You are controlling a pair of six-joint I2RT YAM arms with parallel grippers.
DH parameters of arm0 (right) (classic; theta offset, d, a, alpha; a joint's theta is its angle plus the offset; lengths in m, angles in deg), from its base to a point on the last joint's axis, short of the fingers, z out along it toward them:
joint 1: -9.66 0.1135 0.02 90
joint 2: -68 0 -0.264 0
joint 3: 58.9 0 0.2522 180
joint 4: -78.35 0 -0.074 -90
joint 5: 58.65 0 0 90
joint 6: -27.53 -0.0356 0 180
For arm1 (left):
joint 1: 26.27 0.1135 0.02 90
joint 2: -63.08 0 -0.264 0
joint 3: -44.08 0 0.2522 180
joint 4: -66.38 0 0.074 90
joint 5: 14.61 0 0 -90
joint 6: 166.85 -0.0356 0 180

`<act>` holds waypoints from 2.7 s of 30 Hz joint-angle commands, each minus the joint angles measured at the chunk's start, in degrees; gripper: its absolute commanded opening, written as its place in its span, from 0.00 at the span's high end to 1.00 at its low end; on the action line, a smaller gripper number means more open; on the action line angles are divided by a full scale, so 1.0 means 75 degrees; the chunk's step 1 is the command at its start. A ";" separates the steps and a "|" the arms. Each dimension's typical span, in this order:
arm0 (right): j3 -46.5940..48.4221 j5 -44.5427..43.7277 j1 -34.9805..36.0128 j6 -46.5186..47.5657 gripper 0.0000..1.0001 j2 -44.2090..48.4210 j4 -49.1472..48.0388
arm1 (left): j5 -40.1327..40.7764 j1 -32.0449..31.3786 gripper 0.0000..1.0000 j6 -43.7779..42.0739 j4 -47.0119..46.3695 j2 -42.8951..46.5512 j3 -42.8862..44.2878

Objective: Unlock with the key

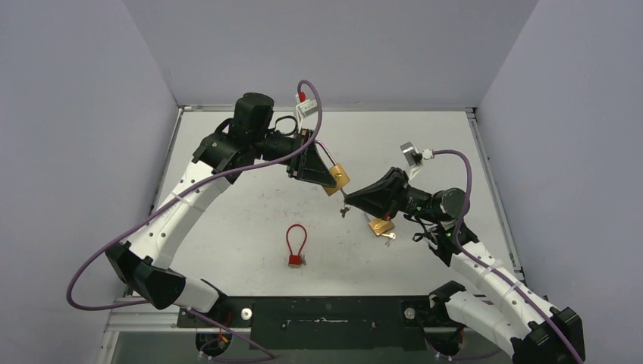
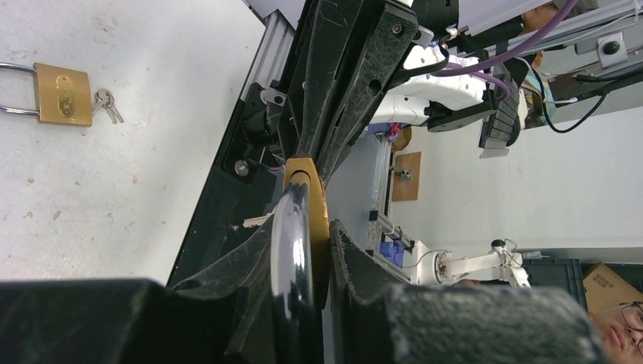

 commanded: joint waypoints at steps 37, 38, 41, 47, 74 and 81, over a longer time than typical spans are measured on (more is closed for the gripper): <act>0.0962 0.0189 0.0099 -0.0549 1.00 -0.0700 -0.1294 | 0.0282 -0.0083 1.00 0.0866 -0.2346 0.1217 -0.1185; 0.0935 0.0173 0.0100 -0.0220 1.00 -0.0593 -0.0953 | 0.0457 -0.0054 1.00 0.0860 -0.2316 0.1207 -0.1156; 0.0782 -0.0044 0.0101 0.1267 1.00 -0.0154 0.0538 | 0.1376 0.0148 1.00 0.0692 -0.1900 0.1231 -0.0969; 0.0471 -0.0858 0.0099 0.3401 1.00 0.0697 0.2862 | 0.3537 0.0370 1.00 0.0451 -0.1199 0.1294 -0.0854; 0.0397 -0.5518 0.0288 0.3036 1.00 -0.0406 0.5717 | 1.3262 -0.2246 1.00 0.2973 -0.1701 -0.2356 -0.2992; 0.0408 -0.5580 0.0265 0.2994 1.00 -0.0429 0.5843 | 1.3150 -0.2294 1.00 0.4021 -0.1981 -0.2873 -0.3078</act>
